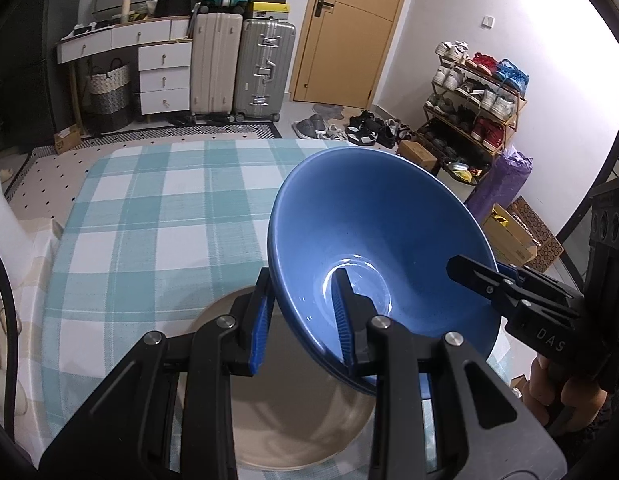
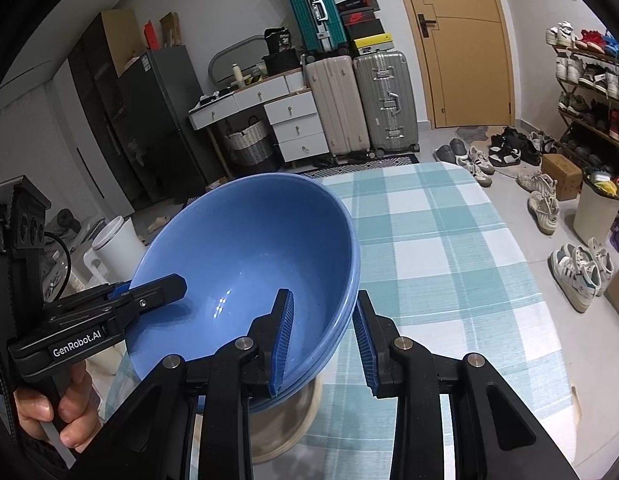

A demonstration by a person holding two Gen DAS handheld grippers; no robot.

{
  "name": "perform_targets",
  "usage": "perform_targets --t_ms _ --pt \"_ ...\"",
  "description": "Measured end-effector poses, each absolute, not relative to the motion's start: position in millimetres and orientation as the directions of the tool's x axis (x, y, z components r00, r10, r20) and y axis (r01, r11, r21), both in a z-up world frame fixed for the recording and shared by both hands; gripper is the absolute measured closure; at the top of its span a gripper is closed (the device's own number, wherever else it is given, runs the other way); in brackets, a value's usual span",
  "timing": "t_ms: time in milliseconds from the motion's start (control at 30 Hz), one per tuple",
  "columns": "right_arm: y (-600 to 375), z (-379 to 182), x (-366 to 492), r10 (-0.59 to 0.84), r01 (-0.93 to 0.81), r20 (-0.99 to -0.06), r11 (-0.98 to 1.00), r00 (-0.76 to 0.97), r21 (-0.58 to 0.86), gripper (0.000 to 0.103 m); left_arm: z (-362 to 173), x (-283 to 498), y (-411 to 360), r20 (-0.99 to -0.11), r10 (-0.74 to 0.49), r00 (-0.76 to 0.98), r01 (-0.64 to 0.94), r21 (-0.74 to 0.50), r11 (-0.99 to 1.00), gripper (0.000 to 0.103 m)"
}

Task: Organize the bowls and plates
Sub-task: 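Carry the blue bowl stack with both grippers over the cream plate stack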

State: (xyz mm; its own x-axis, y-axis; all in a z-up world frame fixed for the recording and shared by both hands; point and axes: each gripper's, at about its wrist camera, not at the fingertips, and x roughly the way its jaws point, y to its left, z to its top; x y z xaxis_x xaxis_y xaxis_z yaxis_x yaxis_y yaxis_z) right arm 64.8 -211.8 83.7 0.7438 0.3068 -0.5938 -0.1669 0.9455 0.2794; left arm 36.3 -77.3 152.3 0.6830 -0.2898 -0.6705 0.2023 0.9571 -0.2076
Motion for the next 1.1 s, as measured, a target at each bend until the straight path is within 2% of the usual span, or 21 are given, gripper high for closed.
perform_targets --t_ms 667,1100 --pt "-156 51 83 0.367 -0.251 -0.628 0.93 0.687 0.269 0.071 110 34 -19 -0.693 -0.217 0.687 0.088 -0.218 0.972 0.077" --pt "-147 31 94 0.375 -0.264 -0.648 0.927 0.663 0.266 0.071 83 48 -11 -0.72 -0.186 0.669 0.054 -0.203 0.978 0.077"
